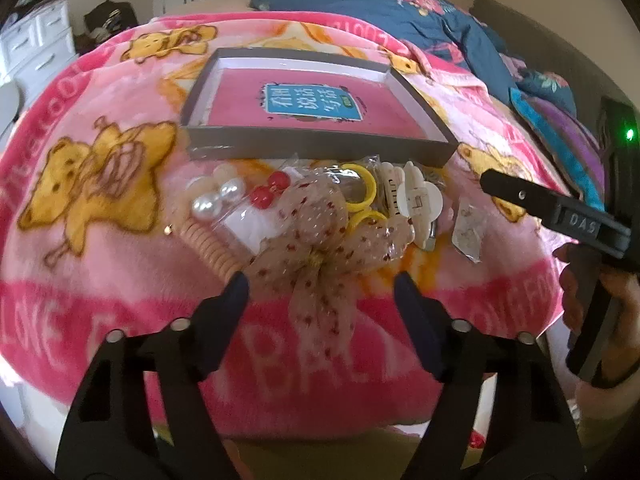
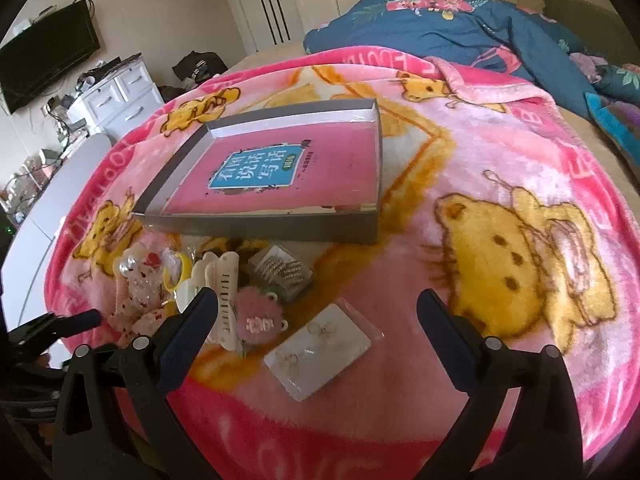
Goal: Organize jewelry
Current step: 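Grasp the polka-dot bow with the left tool while the right grasps the hairpin card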
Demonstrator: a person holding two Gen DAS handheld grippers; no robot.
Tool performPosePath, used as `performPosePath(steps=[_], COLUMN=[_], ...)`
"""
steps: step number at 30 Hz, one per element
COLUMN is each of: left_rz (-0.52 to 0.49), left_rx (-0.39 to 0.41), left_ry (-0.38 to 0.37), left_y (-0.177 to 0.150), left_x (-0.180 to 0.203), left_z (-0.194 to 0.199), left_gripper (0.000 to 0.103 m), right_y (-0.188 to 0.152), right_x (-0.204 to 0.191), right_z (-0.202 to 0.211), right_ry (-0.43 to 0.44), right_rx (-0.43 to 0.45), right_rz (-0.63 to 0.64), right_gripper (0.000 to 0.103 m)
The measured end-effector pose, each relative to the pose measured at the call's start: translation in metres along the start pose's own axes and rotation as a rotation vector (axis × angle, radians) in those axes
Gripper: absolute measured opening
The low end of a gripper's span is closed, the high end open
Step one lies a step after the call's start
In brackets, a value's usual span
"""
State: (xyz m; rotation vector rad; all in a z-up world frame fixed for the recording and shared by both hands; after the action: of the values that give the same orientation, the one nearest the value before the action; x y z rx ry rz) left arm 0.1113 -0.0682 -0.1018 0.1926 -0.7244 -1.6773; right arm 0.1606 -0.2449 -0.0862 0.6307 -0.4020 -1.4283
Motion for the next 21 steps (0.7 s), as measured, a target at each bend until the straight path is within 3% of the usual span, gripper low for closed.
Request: performPosePath(steps=[6, 9, 11, 13, 21], left_rz=[-0.061, -0.064, -0.071, -0.065, -0.004], left_rx=[-0.059, -0.051, -0.035, -0.017, 0.077], left_ry=[0.022, 0.028, 0.030, 0.027, -0.012], left_y=[-0.004, -0.004, -0.002, -0.001, 0.019], left_x=[0.003, -0.001, -0.002, -0.004, -0.015], left_z=[-0.022, -0.024, -0.021, -0.018, 0.007], left_gripper=[0.039, 0.019, 0.008, 0.002, 0.000], right_y=[0.007, 0.010, 0.011, 0.009, -0.001], right_x=[-0.003, -0.007, -0.010, -0.013, -0.029], right_z=[-0.011, -0.022, -0.032, -0.044, -0.071], right_ry=[0.013, 0.027, 0.045, 0.077, 0.169], right_rx=[-0.017, -0.033, -0.054, -0.101, -0.196], right_rz=[0.028, 0.042, 0.046, 0.037, 0.029], right_gripper=[0.099, 0.098, 0.092, 0.075, 0.052])
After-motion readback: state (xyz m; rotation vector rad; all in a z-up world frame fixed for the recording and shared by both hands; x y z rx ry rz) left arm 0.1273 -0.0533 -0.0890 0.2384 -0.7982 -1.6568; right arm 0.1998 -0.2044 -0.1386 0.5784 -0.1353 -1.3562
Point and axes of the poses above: each gripper's, at about its wrist camera, not at the fingertips, and z roughly against the way its jaws point, x to its right, y to its top, the point moved 9 cm from there along -z, roughly the way its jaws point, and after that the axes turned 7 degrees about -y, right-handed, at the moved point
